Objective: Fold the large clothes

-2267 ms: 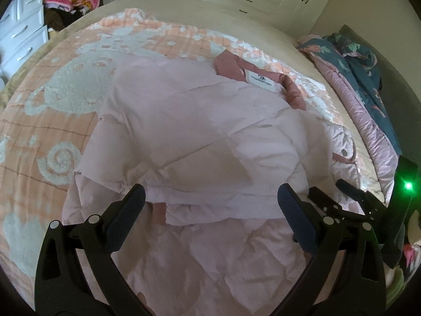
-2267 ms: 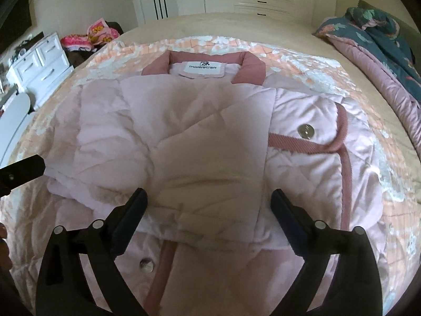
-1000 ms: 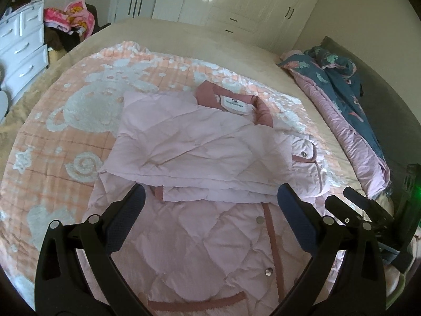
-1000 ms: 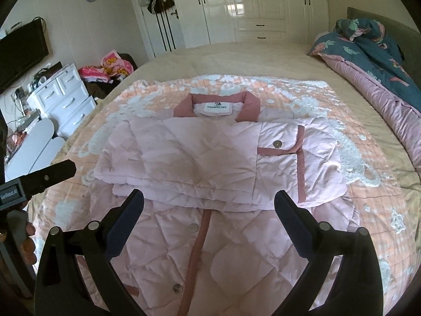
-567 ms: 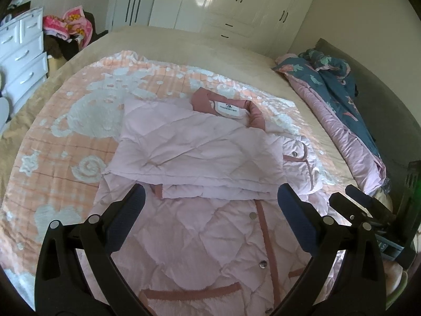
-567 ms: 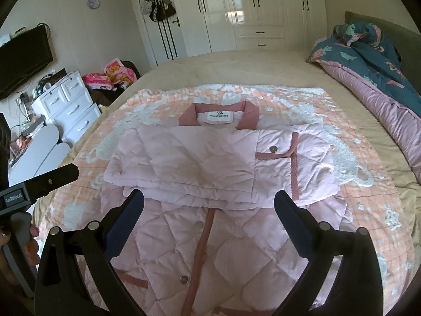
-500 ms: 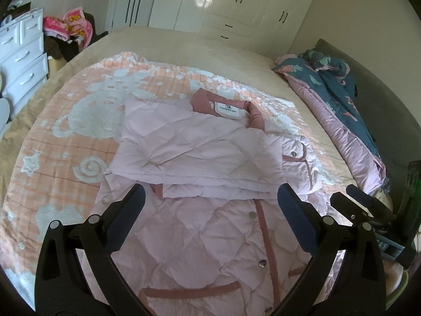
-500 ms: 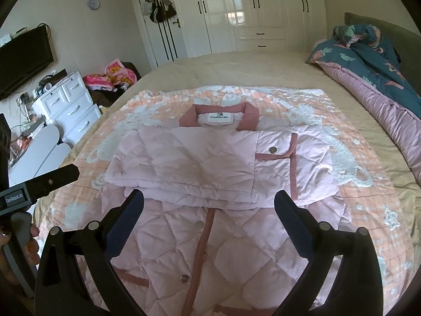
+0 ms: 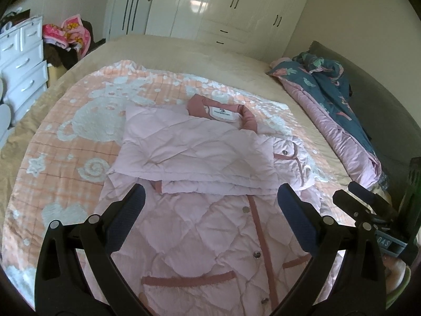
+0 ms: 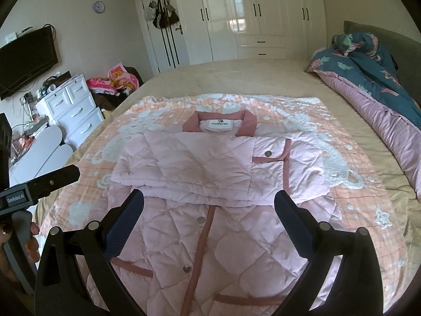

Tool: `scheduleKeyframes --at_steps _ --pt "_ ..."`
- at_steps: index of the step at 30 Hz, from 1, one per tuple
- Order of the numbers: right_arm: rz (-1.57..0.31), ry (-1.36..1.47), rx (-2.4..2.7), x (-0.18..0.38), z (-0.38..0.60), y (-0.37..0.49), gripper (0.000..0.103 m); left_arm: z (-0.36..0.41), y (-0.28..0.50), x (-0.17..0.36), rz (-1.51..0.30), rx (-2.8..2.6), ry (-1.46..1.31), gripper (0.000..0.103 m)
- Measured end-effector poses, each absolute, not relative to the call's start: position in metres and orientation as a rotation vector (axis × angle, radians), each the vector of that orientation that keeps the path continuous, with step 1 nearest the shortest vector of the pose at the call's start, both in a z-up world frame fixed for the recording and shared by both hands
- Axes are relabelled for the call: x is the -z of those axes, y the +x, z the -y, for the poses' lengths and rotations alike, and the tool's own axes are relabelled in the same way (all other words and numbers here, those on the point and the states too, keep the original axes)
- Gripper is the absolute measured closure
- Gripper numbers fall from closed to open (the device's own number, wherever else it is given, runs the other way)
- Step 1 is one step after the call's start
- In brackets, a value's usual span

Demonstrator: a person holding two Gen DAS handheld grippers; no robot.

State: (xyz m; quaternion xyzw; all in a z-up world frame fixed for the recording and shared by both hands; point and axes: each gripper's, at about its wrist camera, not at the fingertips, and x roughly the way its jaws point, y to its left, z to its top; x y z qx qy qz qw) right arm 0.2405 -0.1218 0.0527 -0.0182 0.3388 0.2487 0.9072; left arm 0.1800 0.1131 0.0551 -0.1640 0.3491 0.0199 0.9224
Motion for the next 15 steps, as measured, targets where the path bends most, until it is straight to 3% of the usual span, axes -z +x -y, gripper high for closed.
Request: scheduleKeyframes --at_steps 15 --pt "-0.661 -0.014 -0.502 -0.063 0.147 0.218 0.004 -0.096 0.157 -0.059 -0.699 -0.020 -0.308 0.009"
